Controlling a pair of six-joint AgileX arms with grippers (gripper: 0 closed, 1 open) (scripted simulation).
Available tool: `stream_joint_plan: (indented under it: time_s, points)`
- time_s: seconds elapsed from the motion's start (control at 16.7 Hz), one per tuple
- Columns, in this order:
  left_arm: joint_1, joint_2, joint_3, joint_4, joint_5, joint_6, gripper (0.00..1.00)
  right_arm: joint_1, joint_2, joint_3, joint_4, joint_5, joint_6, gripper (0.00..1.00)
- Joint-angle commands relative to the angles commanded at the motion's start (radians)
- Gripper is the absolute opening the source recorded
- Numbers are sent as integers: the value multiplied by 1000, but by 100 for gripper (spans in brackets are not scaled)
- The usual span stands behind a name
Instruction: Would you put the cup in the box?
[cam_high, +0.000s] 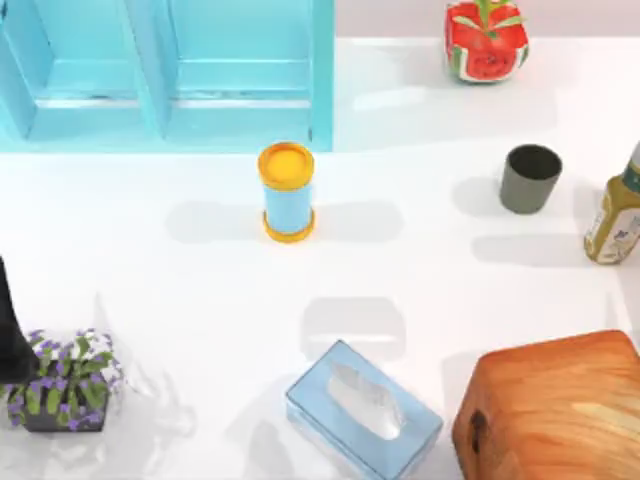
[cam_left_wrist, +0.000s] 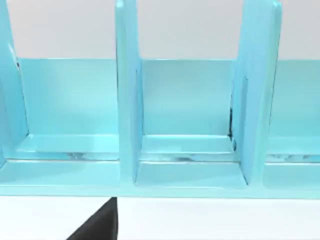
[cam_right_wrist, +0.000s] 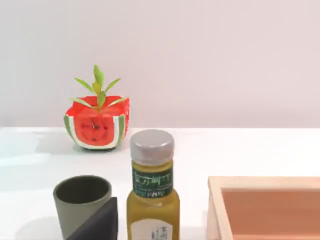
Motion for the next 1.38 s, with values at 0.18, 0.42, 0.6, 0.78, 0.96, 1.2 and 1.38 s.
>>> stream_joint_plan:
  time_s: [0.18,0.42,0.6,0.78,0.96,1.2,1.38]
  points:
    - [0,0,0,0,0,0,100,-2,9,9,-8,0,1,100]
    - [0,0,0,0,0,0,100,-29,139,149,-116,3,17,100]
    - [0,0,0,0,0,0,100,-58,339,360,-263,9,37,100]
    - [0,0,0,0,0,0,100,-84,618,657,-446,16,62,100]
    - [0,0,0,0,0,0,100,-97,925,981,-642,22,88,100]
    - [0,0,0,0,0,0,100,-88,1325,1370,-896,30,121,100]
    - [0,0,0,0,0,0,100,-61,1610,1642,-1064,33,143,100]
